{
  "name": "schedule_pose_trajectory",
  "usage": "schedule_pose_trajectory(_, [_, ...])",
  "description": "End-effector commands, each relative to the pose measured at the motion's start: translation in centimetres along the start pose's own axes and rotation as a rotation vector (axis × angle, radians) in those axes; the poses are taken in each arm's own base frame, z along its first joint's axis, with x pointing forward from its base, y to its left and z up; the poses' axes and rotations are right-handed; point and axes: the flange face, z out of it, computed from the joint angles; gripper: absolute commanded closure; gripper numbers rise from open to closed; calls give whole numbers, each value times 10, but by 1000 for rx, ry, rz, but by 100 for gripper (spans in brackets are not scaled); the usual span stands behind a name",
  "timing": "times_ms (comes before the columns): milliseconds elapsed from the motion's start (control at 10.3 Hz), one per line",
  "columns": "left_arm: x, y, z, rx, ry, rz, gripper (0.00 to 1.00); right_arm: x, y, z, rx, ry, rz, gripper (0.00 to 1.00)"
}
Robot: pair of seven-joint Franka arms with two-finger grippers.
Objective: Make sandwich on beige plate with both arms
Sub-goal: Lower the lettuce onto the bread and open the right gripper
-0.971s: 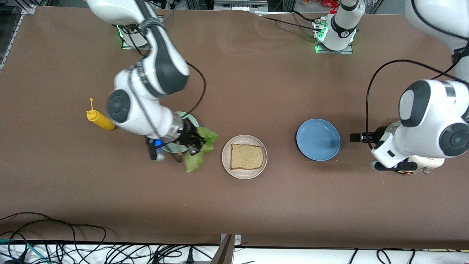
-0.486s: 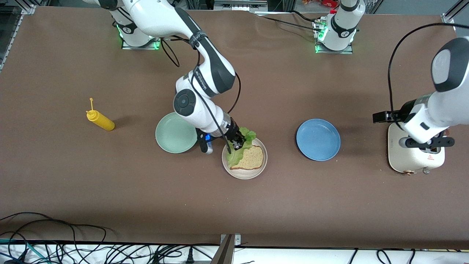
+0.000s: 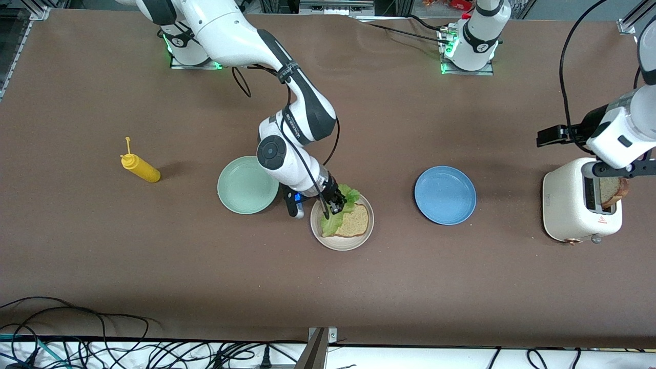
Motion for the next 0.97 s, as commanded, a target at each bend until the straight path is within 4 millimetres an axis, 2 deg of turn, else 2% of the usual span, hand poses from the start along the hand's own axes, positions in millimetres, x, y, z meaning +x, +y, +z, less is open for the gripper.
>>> schedule_pose_trajectory(0, [-6, 1, -17, 26, 12, 14, 0, -1, 2, 18, 37, 16, -12, 100])
schedule_pose_trajectory(291, [-2, 4, -6, 20, -4, 28, 0, 7, 4, 30, 48, 28, -15, 100])
schedule_pose_trajectory(486, [3, 4, 12, 21, -4, 30, 0, 14, 2, 38, 106, 36, -7, 100])
schedule_pose_trajectory(583, [0, 3, 9, 19, 5, 28, 0, 14, 2, 39, 105, 36, -8, 95])
schedule_pose_trajectory(680, [-2, 5, 8, 19, 7, 31, 0, 14, 2, 39, 103, 37, -9, 72])
schedule_pose_trajectory(777, [-4, 5, 6, 18, 11, 32, 0, 14, 3, 39, 102, 40, -8, 28])
schedule_pose_trajectory(874, [-8, 5, 5, 16, 13, 32, 0, 13, 2, 37, 102, 37, -4, 7])
